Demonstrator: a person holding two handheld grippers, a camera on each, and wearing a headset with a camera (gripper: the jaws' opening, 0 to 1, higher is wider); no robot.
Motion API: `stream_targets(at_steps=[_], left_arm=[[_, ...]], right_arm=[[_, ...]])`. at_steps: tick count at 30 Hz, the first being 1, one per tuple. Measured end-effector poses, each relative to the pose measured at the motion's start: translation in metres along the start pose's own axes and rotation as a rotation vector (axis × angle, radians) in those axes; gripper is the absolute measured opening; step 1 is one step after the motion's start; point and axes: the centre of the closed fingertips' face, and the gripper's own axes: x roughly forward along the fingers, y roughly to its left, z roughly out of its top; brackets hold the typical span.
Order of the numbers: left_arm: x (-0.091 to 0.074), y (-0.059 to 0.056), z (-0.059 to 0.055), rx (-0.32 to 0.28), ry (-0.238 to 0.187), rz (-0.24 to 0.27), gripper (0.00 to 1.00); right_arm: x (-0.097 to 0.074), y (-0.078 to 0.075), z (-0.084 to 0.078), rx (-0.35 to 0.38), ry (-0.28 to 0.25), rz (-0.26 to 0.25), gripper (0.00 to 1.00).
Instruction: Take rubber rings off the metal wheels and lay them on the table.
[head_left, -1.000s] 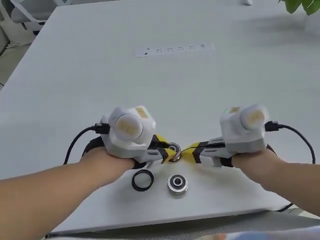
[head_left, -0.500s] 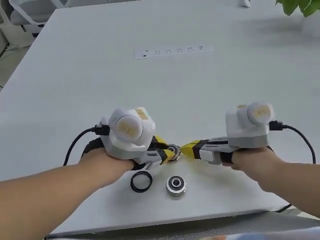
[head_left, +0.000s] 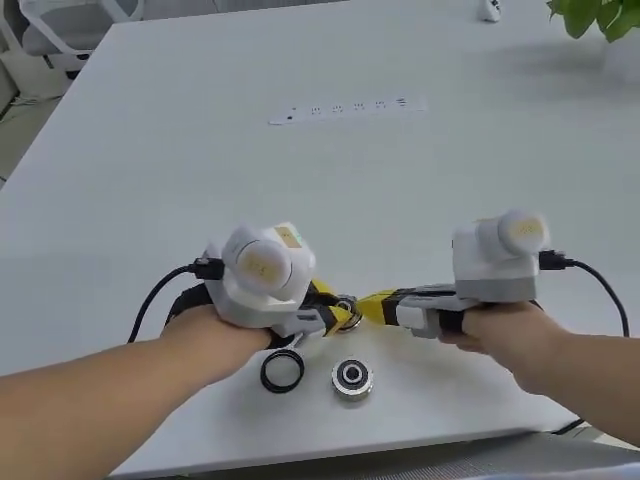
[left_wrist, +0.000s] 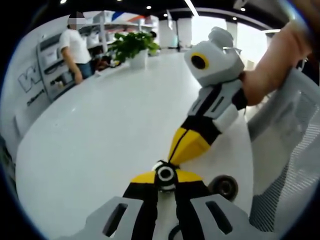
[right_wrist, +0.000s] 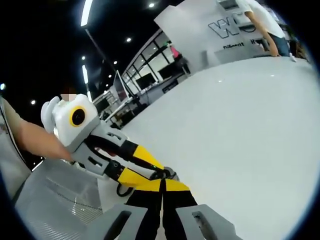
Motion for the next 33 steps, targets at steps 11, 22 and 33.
stream_targets(at_steps=[11, 22, 33], left_arm=[[0.0, -0.002, 0.0, 0.011, -0.003, -0.001, 0.11], [0.0, -0.002, 0.0, 0.008, -0.008, 0.001, 0.11], [-0.001, -0.004, 0.0, 0.011, -0.017, -0.005, 0.11]], right_arm=[[0.001, 0.005, -0.001, 0.012, -0.002, 0.035, 0.0], [-0.001, 0.011, 0.003, 0.03, -0.017, 0.069, 0.0], [-0.005, 0.021, 0.005, 0.065, -0.03, 0.125, 0.0]])
